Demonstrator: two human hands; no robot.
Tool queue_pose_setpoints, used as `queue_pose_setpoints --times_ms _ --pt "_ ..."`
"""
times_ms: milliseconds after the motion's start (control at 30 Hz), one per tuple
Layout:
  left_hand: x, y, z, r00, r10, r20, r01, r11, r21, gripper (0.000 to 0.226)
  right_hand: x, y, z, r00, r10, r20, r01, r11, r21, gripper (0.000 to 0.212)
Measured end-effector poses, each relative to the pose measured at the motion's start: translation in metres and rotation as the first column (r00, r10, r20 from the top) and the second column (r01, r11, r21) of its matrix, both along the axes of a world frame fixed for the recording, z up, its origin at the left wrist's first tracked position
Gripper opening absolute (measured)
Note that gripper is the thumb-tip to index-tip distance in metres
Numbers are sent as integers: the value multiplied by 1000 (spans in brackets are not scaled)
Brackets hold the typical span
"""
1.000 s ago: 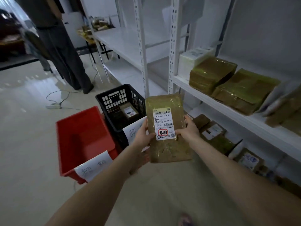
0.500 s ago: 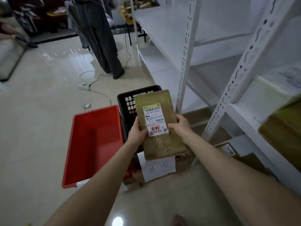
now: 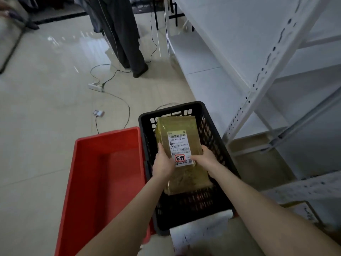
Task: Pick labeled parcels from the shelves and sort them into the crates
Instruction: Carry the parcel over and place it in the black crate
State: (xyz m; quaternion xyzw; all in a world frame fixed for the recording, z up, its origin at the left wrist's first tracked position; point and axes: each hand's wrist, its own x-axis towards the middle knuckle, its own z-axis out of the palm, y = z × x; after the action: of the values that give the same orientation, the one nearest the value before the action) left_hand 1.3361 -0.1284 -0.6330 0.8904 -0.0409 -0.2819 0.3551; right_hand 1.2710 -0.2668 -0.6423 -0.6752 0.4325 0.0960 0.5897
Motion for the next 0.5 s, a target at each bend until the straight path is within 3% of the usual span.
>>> queue_pose_setpoints --times_ms 167,367,500 --pt "36 -22 -46 999 46 -8 -45 993 111 73 43 -12 -58 999 -21 -36 25 993 120 67" --pt "57 -43 -102 985 172 4 -169 961 220 72 87 -24 -129 995 73 -71 -58 980 192 64" --pt "68 -56 -133 976 209 -64 -186 946 265 76 97 -33 -169 985 121 -122 -88 965 246 60"
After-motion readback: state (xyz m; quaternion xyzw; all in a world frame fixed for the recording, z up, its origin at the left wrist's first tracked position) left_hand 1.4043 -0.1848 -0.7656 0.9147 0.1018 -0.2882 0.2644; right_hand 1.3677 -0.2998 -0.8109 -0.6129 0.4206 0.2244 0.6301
